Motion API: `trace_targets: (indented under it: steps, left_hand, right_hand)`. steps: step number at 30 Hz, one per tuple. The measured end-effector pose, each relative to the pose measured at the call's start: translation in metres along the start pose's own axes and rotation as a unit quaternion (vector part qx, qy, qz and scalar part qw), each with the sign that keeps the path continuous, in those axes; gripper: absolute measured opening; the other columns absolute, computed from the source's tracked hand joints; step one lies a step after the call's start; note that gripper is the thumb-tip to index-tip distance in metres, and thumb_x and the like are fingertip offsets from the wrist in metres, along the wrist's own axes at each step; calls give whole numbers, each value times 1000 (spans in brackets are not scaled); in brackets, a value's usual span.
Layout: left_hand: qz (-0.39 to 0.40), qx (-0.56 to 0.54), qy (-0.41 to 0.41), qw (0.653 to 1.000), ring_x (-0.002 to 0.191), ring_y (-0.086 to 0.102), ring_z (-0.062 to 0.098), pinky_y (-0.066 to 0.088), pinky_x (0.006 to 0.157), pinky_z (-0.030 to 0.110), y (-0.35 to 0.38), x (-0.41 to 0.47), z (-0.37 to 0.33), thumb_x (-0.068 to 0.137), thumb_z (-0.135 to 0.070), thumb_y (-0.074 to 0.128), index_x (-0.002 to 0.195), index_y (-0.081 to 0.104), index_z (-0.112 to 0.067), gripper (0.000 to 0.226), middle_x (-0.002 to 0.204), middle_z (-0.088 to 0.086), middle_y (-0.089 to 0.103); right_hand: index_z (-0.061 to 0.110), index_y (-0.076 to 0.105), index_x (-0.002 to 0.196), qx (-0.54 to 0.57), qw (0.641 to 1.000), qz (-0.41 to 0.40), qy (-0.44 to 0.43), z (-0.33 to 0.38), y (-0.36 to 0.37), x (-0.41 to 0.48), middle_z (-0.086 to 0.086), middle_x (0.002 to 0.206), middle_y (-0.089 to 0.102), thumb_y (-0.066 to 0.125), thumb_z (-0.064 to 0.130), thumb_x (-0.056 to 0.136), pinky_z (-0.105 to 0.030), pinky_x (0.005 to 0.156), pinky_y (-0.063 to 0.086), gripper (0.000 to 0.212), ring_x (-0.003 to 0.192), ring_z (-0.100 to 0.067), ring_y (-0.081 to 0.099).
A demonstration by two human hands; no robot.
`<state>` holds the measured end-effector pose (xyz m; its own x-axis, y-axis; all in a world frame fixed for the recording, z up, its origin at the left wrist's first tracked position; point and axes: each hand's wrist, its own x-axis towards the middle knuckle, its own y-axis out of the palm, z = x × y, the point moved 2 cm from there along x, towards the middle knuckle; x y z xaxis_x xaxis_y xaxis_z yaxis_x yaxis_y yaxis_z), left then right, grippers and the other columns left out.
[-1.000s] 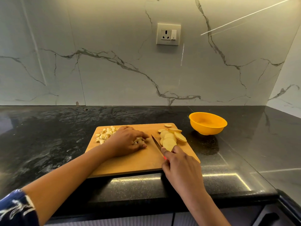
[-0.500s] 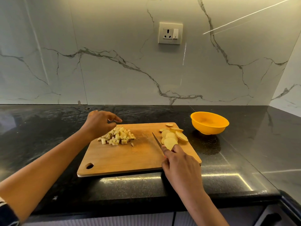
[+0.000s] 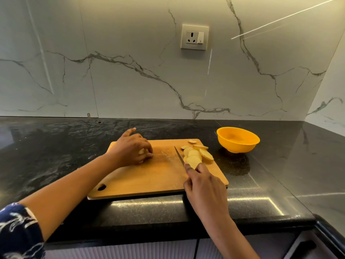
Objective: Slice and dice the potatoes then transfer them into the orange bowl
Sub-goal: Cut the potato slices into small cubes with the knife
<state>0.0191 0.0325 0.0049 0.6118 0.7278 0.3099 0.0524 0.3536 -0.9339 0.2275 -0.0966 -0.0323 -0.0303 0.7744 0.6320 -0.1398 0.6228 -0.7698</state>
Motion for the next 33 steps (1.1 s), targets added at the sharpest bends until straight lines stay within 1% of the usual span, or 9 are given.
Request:
trace_targets:
  steps: [11,13,16,19,23,25,27,29,33]
  left_hand:
    - [-151,-209,-105,960,84,64,10,39,101,52,-8,-24,29,83,-23,70,94,70,-29,13,92,-6,72]
    - [-148,-250,-121,949,90,65,11,44,98,47,-10,-26,29,83,-18,69,96,72,-23,14,96,-5,71]
    - [-172,-227,-110,952,83,63,9,51,83,33,-14,-27,24,80,-18,72,95,73,-21,15,88,-5,70]
    - [-212,-171,-84,959,66,57,0,46,67,20,-18,-23,18,78,-24,74,91,75,-19,14,75,-6,70]
    - [-208,-88,-97,969,59,58,11,48,78,41,-15,-5,14,86,-42,58,91,73,-21,26,66,-5,67]
    - [-205,-95,-109,968,67,60,14,43,82,39,-15,11,10,91,-43,50,93,72,-20,31,71,-3,68]
    - [-189,-115,-83,972,82,63,16,45,85,41,-12,33,4,92,-26,57,107,68,-21,19,88,-2,71]
    - [-137,-136,-47,980,93,64,15,52,85,39,-7,59,-6,91,-13,58,120,61,-20,31,103,-2,70]
    - [-37,-160,-56,985,97,62,12,50,89,29,8,107,-29,94,-21,54,121,61,-21,27,113,-1,67]
  right_hand:
    - [22,76,100,10,1000,3,-4,0,-1,-1,2,74,62,91,28,54,-15,41,25,48,42,-8,53]
    - [25,72,111,18,1000,14,6,0,-6,-1,3,84,62,83,32,67,-16,47,25,45,51,-8,56]
    - [32,44,141,52,998,26,15,-10,-11,6,4,114,54,50,35,96,-21,64,38,46,87,-12,61]
    - [31,42,143,64,997,9,37,-23,-16,19,3,110,52,47,34,97,-25,66,42,46,87,-16,61]
    - [31,43,142,45,997,10,68,-42,-16,43,3,106,53,45,31,97,-24,63,30,45,87,-17,60]
    - [31,43,142,53,995,13,85,-51,-15,52,2,110,55,46,30,98,-25,64,28,45,94,-19,60]
    - [31,42,143,64,993,21,95,-55,-11,54,2,112,55,47,31,98,-24,66,29,45,97,-18,59]
    - [32,41,143,66,993,33,97,-58,-6,54,4,111,54,47,32,98,-23,68,30,45,98,-15,57]
    - [32,43,142,88,990,39,105,-66,-3,53,5,109,52,48,31,97,-23,71,30,45,100,-13,55]
